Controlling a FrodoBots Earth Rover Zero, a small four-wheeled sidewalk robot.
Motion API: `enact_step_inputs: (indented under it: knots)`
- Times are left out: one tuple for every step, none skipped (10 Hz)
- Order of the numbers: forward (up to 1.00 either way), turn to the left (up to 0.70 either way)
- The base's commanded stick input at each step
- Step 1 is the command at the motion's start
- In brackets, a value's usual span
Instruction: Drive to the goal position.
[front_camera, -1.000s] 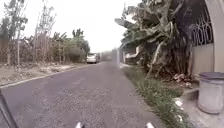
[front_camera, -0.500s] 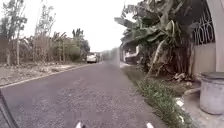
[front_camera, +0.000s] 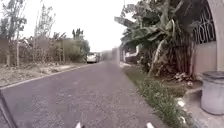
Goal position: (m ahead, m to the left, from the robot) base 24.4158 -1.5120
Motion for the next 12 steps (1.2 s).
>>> enact_step_inputs:
  knots:
    - [0.1, 0.01]
    - [0.09, 0.01]
    - [0.1, 0.01]
    - [0.1, 0.01]
    - [0.1, 0.01]
    - [0.1, 0.01]
    - [0.1, 0.01]
    - [0.1, 0.01]
    - [0.11, 0.01]
    - [0.11, 0.01]
    - [0.1, 0.01]
    - [0.09, 0.01]
